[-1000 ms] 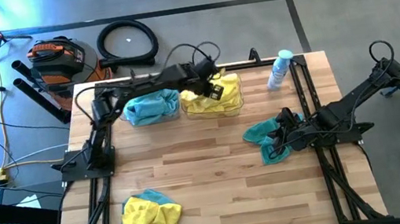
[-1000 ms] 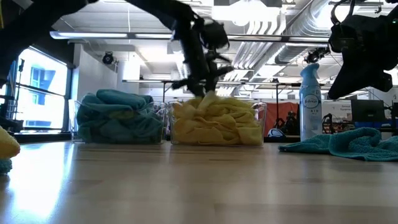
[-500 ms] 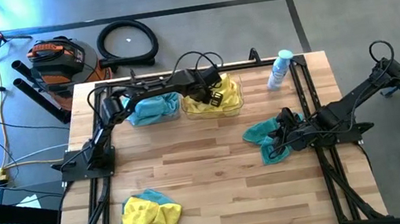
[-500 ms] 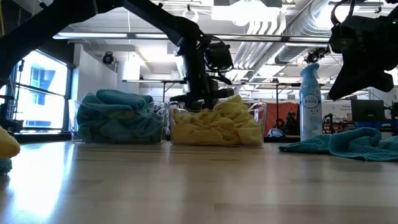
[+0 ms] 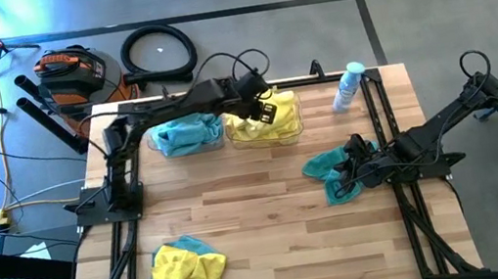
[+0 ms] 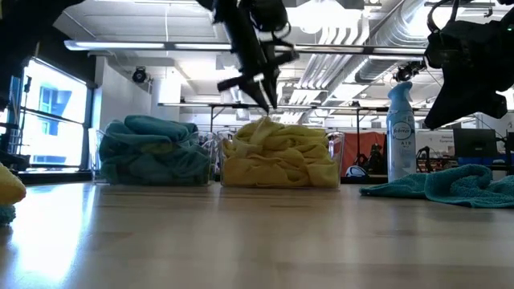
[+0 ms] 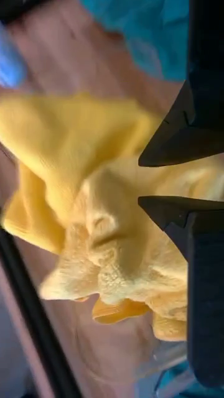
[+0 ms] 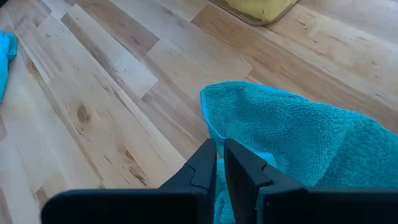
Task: Sort microfiber towel by color & place in baskets
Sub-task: Put the blue towel into the left transparent bin
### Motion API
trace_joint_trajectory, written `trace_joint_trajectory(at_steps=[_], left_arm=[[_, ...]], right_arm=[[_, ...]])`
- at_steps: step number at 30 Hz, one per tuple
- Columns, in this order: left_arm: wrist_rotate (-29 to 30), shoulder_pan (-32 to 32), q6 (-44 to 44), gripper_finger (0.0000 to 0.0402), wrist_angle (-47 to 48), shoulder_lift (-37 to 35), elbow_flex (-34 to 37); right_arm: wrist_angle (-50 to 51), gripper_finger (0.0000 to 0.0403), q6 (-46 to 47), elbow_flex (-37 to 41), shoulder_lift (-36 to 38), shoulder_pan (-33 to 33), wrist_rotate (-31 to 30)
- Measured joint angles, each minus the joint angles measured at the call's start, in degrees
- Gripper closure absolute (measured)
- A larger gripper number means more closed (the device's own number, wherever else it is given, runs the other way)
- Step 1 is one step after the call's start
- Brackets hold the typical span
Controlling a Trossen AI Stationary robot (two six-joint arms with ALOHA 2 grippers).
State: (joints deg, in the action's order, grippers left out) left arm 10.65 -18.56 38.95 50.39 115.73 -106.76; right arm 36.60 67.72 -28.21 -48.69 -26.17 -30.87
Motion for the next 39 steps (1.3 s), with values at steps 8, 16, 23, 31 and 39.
trace_joint_trajectory(at_steps=[8, 16, 23, 31, 39], left_arm=[[1.80, 6.31, -2.28, 0.0326, 3.02, -6.72, -0.04], [1.39, 17.34, -3.36, 0.0326, 5.95, -6.78, 2.76], [0.24, 25.59, 0.84, 0.0326, 2.35, -6.72, 10.19], [-5.48, 29.30, 0.41, 0.0336, 2.74, -7.56, 15.59], [-4.50, 28.59, -1.04, 0.0354, 1.94, -16.75, 24.78]], right_arm=[[0.04, 0.0334, -3.13, 0.00, 0.00, 0.07, 0.00], [6.41, 0.0232, -11.09, -0.02, -1.09, 0.07, 1.86], [11.32, 0.0186, -9.69, -0.02, -8.58, 0.07, 7.37], [4.80, 0.0180, -6.48, -0.02, -21.79, 0.07, 13.57], [-1.36, 0.0188, -0.39, -0.47, -29.13, 0.07, 14.48]])
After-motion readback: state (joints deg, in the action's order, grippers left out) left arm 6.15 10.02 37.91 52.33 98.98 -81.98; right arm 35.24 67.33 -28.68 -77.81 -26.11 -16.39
